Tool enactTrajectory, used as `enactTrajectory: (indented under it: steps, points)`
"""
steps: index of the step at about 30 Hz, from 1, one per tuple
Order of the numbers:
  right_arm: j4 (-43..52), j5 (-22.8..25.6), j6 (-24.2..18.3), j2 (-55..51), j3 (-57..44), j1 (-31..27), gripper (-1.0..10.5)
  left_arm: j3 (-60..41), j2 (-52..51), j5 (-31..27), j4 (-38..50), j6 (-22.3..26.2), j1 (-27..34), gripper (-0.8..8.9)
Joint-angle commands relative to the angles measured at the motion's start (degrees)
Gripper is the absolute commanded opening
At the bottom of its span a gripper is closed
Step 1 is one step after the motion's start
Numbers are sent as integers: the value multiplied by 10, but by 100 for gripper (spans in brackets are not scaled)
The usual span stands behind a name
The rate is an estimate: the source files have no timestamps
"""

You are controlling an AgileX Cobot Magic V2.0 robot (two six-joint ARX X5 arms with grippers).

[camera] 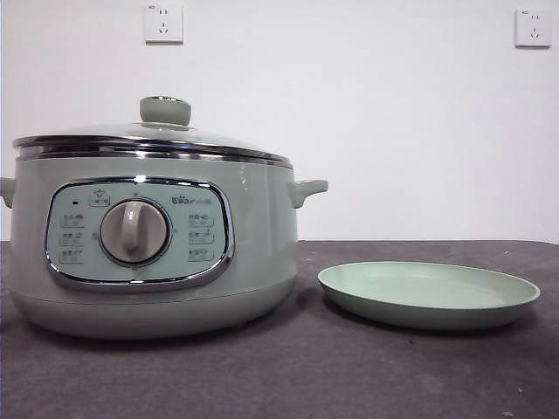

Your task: Take the corn out from the steamer,put the corn on the plate,close the lid

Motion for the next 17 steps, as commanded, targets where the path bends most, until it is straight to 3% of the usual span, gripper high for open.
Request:
enactTrajectory:
  steps: [1, 7, 11, 17]
  points:
    - [0, -24, -31, 8, 23, 1, -9, 23, -2, 4, -16, -3, 2, -8]
    - [-31, -47, -118, 64, 110, 1, -9, 112, 15, 1, -95, 53, 2, -8]
    - [-63, -47, -203, 125, 189, 1, -9, 185, 59, 2, -133, 112, 2, -8]
    - [-111, -56, -288, 223, 310, 1, -9, 292, 143, 22, -165, 177, 2, -8]
